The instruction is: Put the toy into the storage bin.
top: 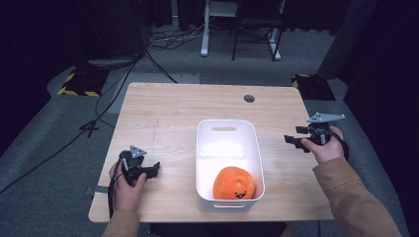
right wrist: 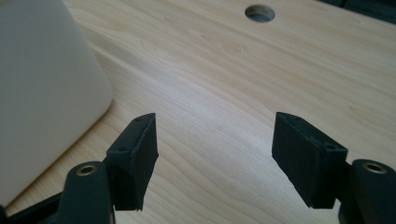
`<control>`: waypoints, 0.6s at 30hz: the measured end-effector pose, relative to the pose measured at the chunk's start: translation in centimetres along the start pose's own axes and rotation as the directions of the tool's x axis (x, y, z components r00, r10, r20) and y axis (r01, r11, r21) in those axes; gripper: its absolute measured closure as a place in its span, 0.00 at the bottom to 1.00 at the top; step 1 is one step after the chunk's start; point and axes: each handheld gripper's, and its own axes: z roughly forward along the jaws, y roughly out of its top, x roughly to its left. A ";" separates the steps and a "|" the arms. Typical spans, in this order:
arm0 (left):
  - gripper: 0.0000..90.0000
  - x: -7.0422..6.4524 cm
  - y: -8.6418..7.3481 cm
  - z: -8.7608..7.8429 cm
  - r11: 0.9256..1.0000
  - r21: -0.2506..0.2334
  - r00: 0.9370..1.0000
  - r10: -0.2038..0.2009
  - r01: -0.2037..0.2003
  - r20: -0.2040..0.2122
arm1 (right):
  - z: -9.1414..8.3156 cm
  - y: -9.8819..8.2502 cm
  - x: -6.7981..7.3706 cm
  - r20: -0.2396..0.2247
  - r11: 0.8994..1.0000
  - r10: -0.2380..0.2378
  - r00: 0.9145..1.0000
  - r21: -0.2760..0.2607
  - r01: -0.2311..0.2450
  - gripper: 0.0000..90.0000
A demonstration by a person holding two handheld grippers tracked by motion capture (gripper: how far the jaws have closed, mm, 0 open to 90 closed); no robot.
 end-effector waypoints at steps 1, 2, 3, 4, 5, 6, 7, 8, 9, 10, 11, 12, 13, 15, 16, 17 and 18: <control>0.15 0.0 0.0 0.0 1.000 0.000 1.000 0.000 0.000 0.000 | 0.4 -0.6 -0.3 0.003 1.000 0.004 1.000 0.027 -0.004 0.35; 0.15 0.0 0.0 0.0 1.000 0.000 1.000 0.000 0.000 0.000 | 0.6 -0.8 -0.3 0.003 0.999 0.012 1.000 0.032 -0.012 0.35; 0.15 0.0 0.0 0.0 1.000 0.000 1.000 0.000 0.000 0.000 | 0.8 -1.1 -0.5 0.004 0.999 0.009 1.000 0.039 -0.009 0.35; 0.15 0.0 0.0 0.0 1.000 0.000 1.000 0.000 0.000 0.000 | 0.8 -1.1 -0.5 0.004 0.999 0.009 1.000 0.039 -0.009 0.35; 0.15 0.0 0.0 0.0 1.000 0.000 1.000 0.000 0.000 0.000 | 0.9 -1.3 -0.5 0.005 0.999 0.016 1.000 0.043 -0.016 0.35; 0.15 0.0 0.0 0.0 1.000 0.000 1.000 0.000 0.000 0.000 | 1.2 -1.9 -0.7 0.008 0.998 0.020 1.000 0.054 -0.020 0.35; 0.15 0.0 0.0 0.0 1.000 0.000 1.000 0.000 0.000 0.000 | 1.3 -2.1 -0.7 0.008 0.998 0.020 1.000 0.059 -0.020 0.35; 0.15 0.0 0.0 0.0 1.000 0.000 1.000 0.000 0.000 0.000 | 1.5 -2.4 -0.8 0.006 0.998 0.022 1.000 0.063 -0.022 0.35; 0.15 0.0 0.0 0.0 1.000 0.000 1.000 0.000 0.000 0.000 | 1.6 -2.7 -0.8 0.007 0.997 0.026 1.000 0.070 -0.026 0.35; 0.15 0.0 0.0 0.0 1.000 0.000 1.000 0.000 0.000 0.000 | 1.7 -3.0 -0.8 0.007 0.997 0.026 1.000 0.075 -0.027 0.35; 0.15 0.0 0.0 0.0 1.000 0.000 1.000 0.000 0.000 0.000 | 1.8 -3.2 -0.8 0.009 0.997 0.029 1.000 0.077 -0.030 0.34; 0.15 0.0 0.0 0.0 1.000 0.000 1.000 0.000 0.000 0.000 | 2.0 -3.5 -0.9 0.009 0.997 0.026 1.000 0.079 -0.027 0.34; 0.15 0.0 0.0 0.0 1.000 0.000 1.000 0.000 0.000 0.000 | 2.0 -3.5 -0.9 0.009 0.997 0.026 1.000 0.079 -0.027 0.34; 0.15 0.0 0.0 0.0 1.000 0.000 1.000 0.000 0.000 0.000 | 2.4 -4.4 -0.9 0.006 0.995 0.027 1.000 0.092 -0.028 0.34; 0.15 0.0 0.0 0.0 1.000 0.000 1.000 0.000 0.000 0.000 | 2.5 -4.7 -0.9 0.004 0.995 0.032 0.999 0.093 -0.032 0.34; 0.15 0.0 0.0 0.0 1.000 0.001 1.000 0.000 0.000 0.000 | 2.7 -5.0 -0.9 0.006 0.995 0.032 0.999 0.094 -0.033 0.34; 0.15 0.0 0.0 0.0 1.000 0.000 1.000 0.000 0.000 0.000 | 2.8 -5.2 -0.9 0.005 0.995 0.028 1.000 0.100 -0.028 0.34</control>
